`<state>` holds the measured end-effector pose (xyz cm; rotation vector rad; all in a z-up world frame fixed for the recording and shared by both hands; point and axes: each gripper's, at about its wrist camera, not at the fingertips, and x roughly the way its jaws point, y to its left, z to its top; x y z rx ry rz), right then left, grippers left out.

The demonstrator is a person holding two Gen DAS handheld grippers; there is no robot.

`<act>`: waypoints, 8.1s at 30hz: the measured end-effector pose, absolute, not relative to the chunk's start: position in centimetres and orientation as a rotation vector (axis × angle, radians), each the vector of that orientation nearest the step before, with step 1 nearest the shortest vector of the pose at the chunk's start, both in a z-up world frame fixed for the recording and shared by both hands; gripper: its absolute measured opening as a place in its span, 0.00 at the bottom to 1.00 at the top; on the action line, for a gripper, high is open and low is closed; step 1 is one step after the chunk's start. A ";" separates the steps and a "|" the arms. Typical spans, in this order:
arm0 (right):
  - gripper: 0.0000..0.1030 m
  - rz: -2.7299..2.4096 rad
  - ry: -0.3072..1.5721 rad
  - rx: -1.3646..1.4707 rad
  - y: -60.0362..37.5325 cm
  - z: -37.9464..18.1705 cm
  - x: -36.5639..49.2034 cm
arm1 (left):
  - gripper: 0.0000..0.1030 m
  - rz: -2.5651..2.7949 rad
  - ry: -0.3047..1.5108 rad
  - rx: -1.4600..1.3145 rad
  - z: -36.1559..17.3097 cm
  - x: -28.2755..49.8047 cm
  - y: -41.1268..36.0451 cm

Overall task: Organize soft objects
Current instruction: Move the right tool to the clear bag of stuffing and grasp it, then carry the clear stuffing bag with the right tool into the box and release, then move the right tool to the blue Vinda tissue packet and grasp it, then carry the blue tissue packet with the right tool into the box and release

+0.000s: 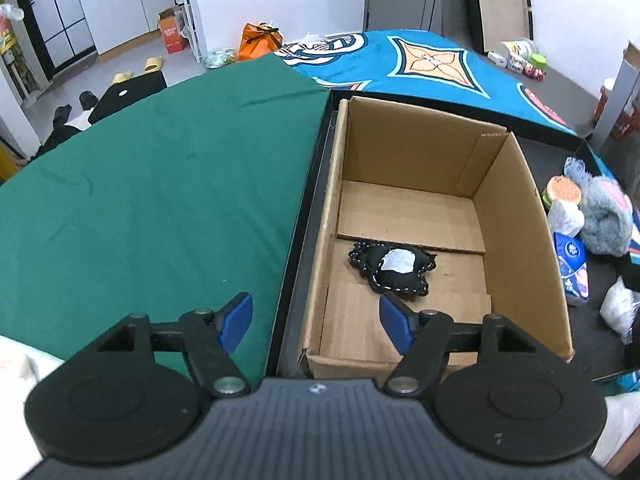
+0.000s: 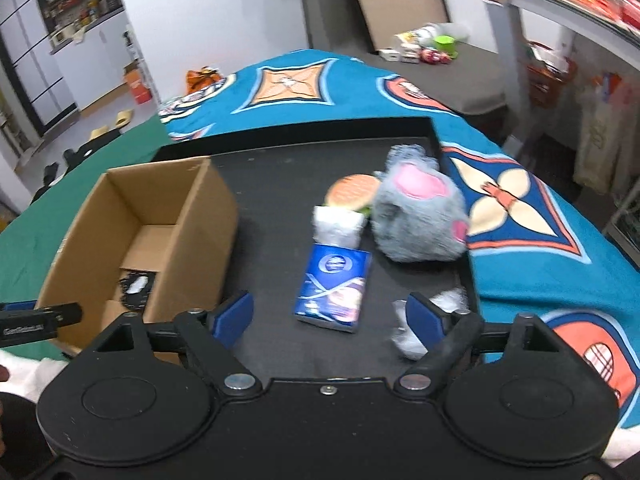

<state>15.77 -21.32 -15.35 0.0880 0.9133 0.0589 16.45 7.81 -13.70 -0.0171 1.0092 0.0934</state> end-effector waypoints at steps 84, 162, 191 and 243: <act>0.10 0.152 0.808 0.032 -17.0 -12.6 17.1 | 0.80 0.127 0.985 -0.087 -13.4 16.4 8.7; 0.64 0.237 0.816 0.039 -19.3 -15.2 16.8 | 0.78 0.155 0.989 -0.043 -12.4 16.6 8.2; 0.78 0.103 0.948 0.112 -21.3 -22.0 20.5 | 0.81 0.209 1.105 0.136 -14.5 19.2 4.5; 0.50 0.171 0.811 0.023 -17.7 -12.5 19.0 | 0.81 0.153 1.027 0.052 -12.8 17.3 7.4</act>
